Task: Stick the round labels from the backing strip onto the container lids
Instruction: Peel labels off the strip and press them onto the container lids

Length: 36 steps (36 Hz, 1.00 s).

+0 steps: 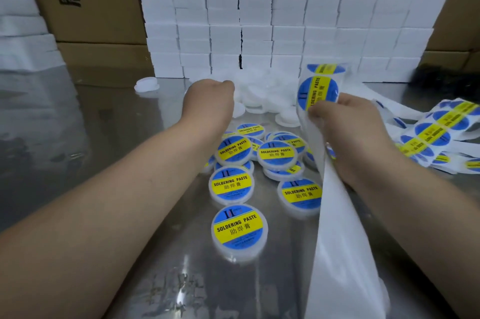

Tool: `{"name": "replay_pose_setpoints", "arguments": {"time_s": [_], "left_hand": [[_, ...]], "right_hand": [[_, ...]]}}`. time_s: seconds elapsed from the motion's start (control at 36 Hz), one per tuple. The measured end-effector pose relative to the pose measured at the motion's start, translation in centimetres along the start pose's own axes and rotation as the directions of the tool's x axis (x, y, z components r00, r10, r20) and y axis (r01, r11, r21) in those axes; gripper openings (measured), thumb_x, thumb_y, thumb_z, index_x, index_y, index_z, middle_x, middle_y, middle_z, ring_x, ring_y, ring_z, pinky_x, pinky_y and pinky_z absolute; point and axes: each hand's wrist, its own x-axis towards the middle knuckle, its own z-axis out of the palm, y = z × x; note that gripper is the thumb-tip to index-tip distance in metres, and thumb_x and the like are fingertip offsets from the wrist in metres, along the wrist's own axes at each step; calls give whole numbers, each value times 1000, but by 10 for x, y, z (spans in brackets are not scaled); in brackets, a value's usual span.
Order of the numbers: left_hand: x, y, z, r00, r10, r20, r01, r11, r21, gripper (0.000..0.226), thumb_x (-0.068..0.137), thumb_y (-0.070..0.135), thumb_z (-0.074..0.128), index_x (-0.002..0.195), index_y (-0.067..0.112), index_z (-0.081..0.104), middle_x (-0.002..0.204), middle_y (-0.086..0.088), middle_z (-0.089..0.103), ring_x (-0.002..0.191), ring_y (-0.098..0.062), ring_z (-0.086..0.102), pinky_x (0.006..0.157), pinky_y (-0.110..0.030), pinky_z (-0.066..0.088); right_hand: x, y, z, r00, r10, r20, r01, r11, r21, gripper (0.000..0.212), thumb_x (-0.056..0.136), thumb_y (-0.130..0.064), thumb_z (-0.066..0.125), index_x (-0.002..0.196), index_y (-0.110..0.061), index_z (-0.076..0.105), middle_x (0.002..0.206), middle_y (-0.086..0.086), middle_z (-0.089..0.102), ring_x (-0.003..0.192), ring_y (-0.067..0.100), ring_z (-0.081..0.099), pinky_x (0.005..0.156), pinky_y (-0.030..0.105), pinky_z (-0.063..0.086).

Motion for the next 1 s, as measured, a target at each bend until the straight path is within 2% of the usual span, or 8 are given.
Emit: {"name": "replay_pose_setpoints", "arguments": {"time_s": [0.17, 0.28, 0.42, 0.56, 0.64, 0.75, 0.86, 1.0], "left_hand": [[35, -1, 12, 994, 105, 42, -111, 974, 198, 28, 87, 2, 40, 87, 25, 56, 81, -1, 51, 71, -23, 44, 61, -23, 36], [60, -1, 25, 975, 143, 169, -205, 873, 442, 43, 87, 1, 39, 117, 25, 59, 128, 0, 52, 106, -22, 54, 75, -25, 42], [88, -6, 46, 889, 213, 405, -457, 446, 769, 65, 86, -1, 38, 144, 29, 27, 153, -5, 18, 134, -29, 26, 96, -37, 35], [107, -7, 70, 772, 198, 604, -630, 108, 769, 84, 85, -5, 44, 148, 25, -2, 156, -8, -12, 143, -27, 0, 114, -40, 17], [114, -12, 82, 758, 88, 647, -648, -21, 762, 78, 90, 6, 46, 148, 21, -4, 156, -9, -10, 143, -28, 5, 112, -41, 21], [116, -15, 83, 787, 28, 616, -616, 5, 788, 60, 89, 12, 51, 142, 19, 23, 131, -8, 46, 109, -27, 50, 79, -35, 42], [117, -18, 80, 794, 172, 582, -582, -59, 811, 26, 85, 2, 50, 110, 9, 57, 100, -7, 57, 81, -23, 50, 63, -29, 38], [116, -14, 76, 889, 319, 329, -430, 332, 839, 13, 89, 6, 40, 85, 7, 52, 101, -13, 59, 75, -26, 46, 60, -29, 35]], "right_hand": [[2, 1, 1, 999, -28, -34, 26, 998, -55, 10, 74, -8, 48, 72, 1, 51, 66, 8, 34, 62, 18, 29, 59, 34, 26], [1, 3, 1, 999, -31, -23, 29, 995, -93, 11, 75, -6, 45, 76, 1, 53, 62, 6, 36, 59, 18, 31, 58, 32, 28], [-2, 4, 2, 993, -116, -12, 112, 974, -195, 12, 78, -4, 41, 79, 4, 49, 62, 4, 36, 55, 15, 29, 50, 27, 26], [-5, 3, 4, 991, -130, 32, 134, 972, -191, 13, 76, -3, 39, 67, -12, 43, 56, -3, 31, 47, 9, 23, 43, 23, 26], [-6, 3, 4, 991, -121, 59, 129, 976, -178, 14, 77, -4, 38, 68, -13, 44, 55, -4, 31, 51, 10, 25, 48, 25, 26], [-7, 3, 2, 988, -133, 81, 146, 971, -188, 15, 78, -5, 39, 66, -13, 44, 51, -7, 32, 49, 10, 28, 46, 23, 29], [-7, 2, 2, 987, -137, 89, 150, 974, -169, 11, 77, -2, 39, 67, -5, 40, 53, -5, 30, 47, 8, 24, 41, 21, 26], [-6, 5, 5, 985, -139, 102, 157, 968, -195, 10, 79, -5, 40, 75, 2, 46, 55, -4, 32, 48, 8, 25, 47, 25, 26]]}}
